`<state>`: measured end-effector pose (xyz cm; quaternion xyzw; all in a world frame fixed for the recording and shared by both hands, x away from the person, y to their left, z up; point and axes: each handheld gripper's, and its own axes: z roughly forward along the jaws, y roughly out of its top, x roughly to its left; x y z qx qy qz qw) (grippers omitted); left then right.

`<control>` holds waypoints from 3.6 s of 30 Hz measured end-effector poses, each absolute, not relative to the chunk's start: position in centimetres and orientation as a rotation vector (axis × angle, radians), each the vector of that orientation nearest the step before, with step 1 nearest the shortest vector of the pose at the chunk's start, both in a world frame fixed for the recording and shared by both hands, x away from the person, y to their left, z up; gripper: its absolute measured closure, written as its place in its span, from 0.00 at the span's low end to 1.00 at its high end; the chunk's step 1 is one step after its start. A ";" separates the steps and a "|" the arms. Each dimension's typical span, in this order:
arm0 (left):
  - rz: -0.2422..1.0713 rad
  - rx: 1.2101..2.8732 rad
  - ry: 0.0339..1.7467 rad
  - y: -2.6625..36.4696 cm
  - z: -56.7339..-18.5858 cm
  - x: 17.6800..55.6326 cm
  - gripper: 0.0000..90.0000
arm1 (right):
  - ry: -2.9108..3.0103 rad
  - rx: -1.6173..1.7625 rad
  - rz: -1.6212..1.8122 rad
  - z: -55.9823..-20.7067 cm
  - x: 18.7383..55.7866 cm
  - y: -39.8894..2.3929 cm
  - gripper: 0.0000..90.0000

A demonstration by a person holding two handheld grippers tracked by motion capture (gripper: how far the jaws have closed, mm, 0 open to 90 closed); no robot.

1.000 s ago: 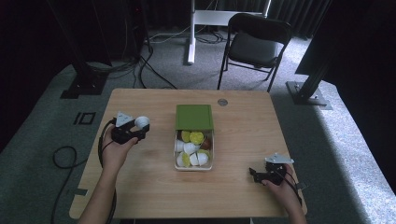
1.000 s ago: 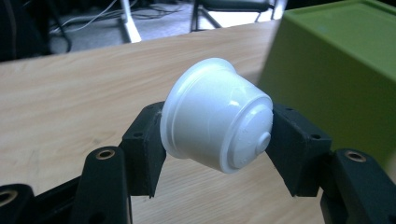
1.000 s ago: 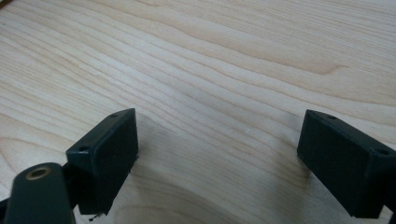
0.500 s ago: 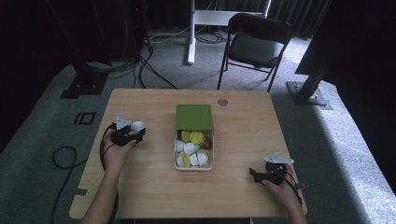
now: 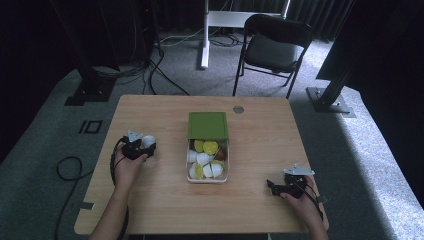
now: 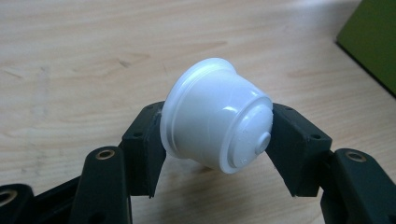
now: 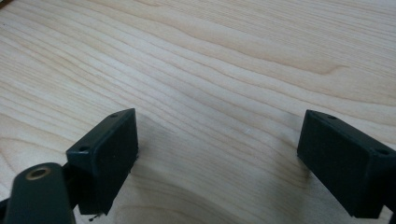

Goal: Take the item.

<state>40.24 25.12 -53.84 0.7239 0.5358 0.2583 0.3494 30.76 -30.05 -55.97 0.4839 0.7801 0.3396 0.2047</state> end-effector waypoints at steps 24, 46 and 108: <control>0.627 1.909 1.261 24.8 -53.1 39.5 0.22 | 2.175 1.349 0.947 -56.0 30.8 -30.0 0.13; 0.575 1.891 0.944 22.4 -49.6 35.7 0.18 | 2.175 1.349 0.946 -56.0 30.8 -30.0 0.13; 0.296 2.284 0.669 23.0 -55.4 27.4 0.16 | 2.176 1.347 0.946 -56.0 30.8 -30.1 0.13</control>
